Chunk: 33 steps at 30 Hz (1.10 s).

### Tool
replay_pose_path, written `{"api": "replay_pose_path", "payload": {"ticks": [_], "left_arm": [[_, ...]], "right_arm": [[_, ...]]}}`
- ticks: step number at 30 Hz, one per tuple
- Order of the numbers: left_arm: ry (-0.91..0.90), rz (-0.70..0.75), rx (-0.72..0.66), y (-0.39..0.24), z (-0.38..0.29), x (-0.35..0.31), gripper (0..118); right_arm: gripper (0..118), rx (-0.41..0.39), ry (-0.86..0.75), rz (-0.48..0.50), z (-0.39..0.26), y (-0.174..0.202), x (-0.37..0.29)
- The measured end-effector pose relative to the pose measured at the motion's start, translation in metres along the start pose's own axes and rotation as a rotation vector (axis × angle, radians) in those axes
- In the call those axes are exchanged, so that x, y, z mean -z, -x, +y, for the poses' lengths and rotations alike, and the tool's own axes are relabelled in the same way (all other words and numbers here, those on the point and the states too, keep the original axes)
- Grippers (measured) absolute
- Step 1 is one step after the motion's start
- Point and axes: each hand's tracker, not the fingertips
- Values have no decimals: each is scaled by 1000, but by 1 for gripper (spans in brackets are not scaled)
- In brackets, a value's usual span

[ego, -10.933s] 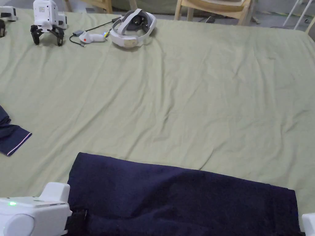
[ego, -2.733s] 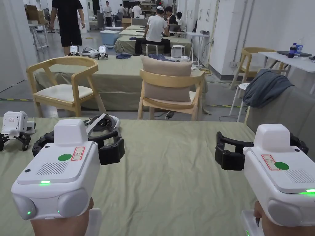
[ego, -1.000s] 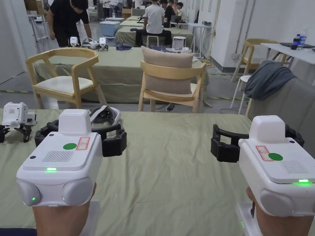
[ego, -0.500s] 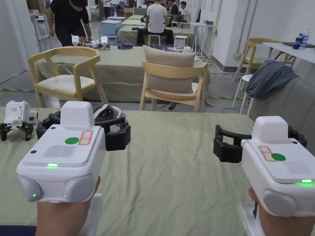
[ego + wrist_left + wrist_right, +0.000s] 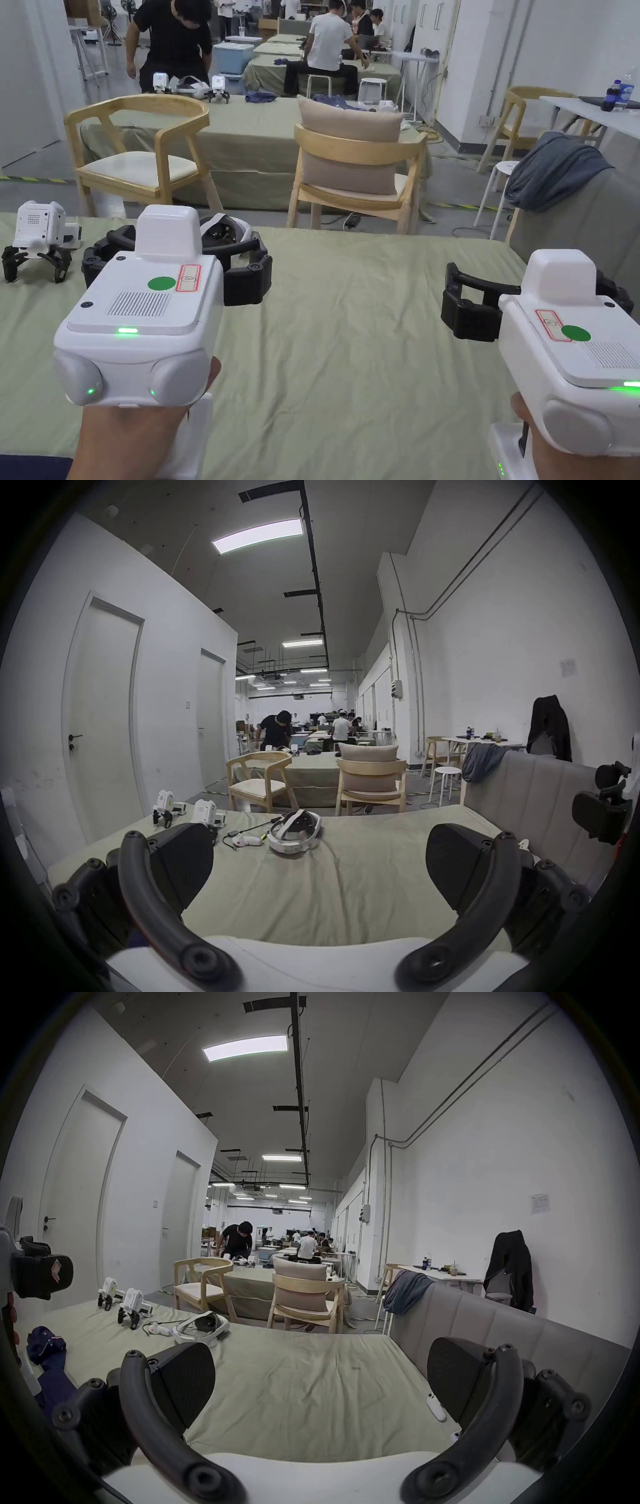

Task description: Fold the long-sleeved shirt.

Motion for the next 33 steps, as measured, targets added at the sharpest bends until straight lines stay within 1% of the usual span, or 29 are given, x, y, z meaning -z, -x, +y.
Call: {"api": "replay_pose_path", "payload": {"ticks": [4,6,8,10,13,16,18,21,26,28,33], "left_arm": [[-2,20,-22,-1,-2,1,111],[52,-23,-93,2,-1,2,111],[63,-12,-108,3,0,3,111],[62,15,-94,2,-1,3,111],[44,0,-43,0,-2,0,111],[51,-48,-73,1,0,-3,111],[47,-30,-61,-1,0,-4,111],[41,15,16,-5,-3,-3,111],[57,9,-21,0,-4,-1,111],[46,34,-2,1,-4,-2,111],[61,28,27,5,0,-3,111]], "right_arm": [[118,-1,-3,0,-1,0,0],[118,1,-1,-4,-2,1,1],[118,-6,0,-1,-3,1,1],[118,-12,3,-3,-3,2,2],[118,-13,-1,-4,-3,2,2],[118,-18,-5,-8,-3,3,2],[118,-17,-8,-8,-2,3,1],[118,-21,-12,-15,-1,2,0],[118,-14,-19,-36,-1,-3,0],[118,-17,-20,-36,0,-6,0],[118,-7,-23,-40,2,-9,-1]]}}
